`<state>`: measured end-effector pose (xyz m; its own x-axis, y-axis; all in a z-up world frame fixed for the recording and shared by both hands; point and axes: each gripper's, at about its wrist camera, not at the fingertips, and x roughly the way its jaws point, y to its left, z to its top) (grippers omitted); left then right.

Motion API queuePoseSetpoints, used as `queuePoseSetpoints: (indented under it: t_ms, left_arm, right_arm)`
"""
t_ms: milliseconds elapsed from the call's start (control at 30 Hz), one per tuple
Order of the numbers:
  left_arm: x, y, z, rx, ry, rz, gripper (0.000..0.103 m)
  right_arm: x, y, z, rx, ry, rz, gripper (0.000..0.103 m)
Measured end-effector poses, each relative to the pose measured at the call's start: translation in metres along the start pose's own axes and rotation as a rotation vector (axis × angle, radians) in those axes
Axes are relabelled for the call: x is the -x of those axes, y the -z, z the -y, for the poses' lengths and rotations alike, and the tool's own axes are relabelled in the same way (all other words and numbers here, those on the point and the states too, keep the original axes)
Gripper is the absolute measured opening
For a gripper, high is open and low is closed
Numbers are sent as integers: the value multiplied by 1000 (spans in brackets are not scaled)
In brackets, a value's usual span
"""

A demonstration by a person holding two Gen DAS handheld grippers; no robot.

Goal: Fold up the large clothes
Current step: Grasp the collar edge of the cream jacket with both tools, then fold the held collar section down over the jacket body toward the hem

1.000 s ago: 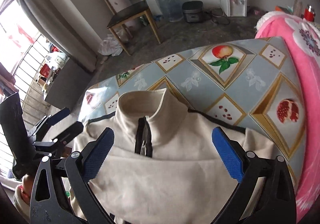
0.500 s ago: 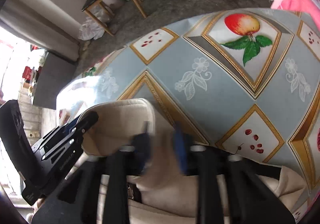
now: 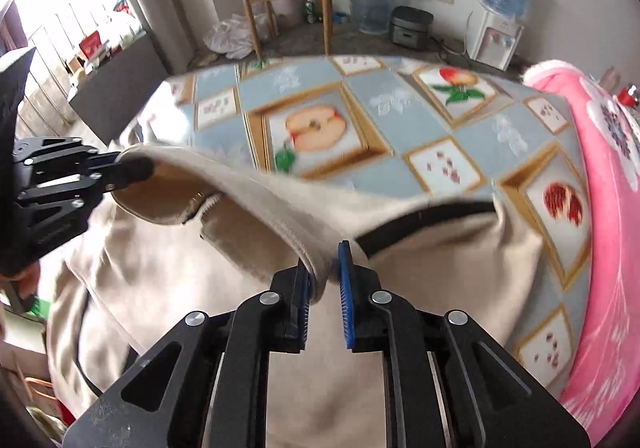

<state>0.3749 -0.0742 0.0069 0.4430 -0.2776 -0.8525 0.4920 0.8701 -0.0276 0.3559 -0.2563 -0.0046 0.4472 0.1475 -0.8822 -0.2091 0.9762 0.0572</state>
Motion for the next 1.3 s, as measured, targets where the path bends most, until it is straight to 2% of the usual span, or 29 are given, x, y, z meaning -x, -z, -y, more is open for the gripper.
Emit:
queuePoseSetpoints:
  t_ms: [67, 133, 267, 367, 467, 600, 733, 900, 1000, 1133, 1300]
  left_arm:
    - [-1, 26, 1, 38, 52, -28, 15]
    - [5, 43, 1, 80, 100, -15, 16]
    - [44, 54, 10, 95, 180, 153, 22]
    - [65, 42, 7, 143, 270, 272, 23]
    - [58, 19, 8, 155, 199, 276, 24]
    - [15, 7, 9, 170, 97, 133, 24]
    - [-23, 23, 15, 116, 22, 21, 24]
    - [-32, 36, 18, 95, -22, 36, 24]
    - [-37, 34, 18, 86, -40, 32, 24]
    - [-41, 29, 19, 64, -58, 26, 24]
    - [-42, 28, 19, 37, -60, 25, 24]
  right_arm:
    - [-8, 14, 3, -17, -2, -9, 15]
    - [-12, 25, 3, -23, -1, -15, 16]
    - [-3, 37, 5, -31, -3, 0, 31]
    - [10, 41, 11, -62, -47, 11, 35]
    - [25, 41, 18, -78, -81, 19, 37]
    - [56, 40, 29, -151, -167, 91, 39]
    - [63, 28, 32, -211, -233, 119, 39]
    - [32, 11, 19, -237, -234, 79, 29]
    - [9, 7, 10, -240, -222, 57, 27]
    - [-26, 9, 2, -225, -154, 8, 27]
    - [-29, 17, -2, -182, -117, 29, 24]
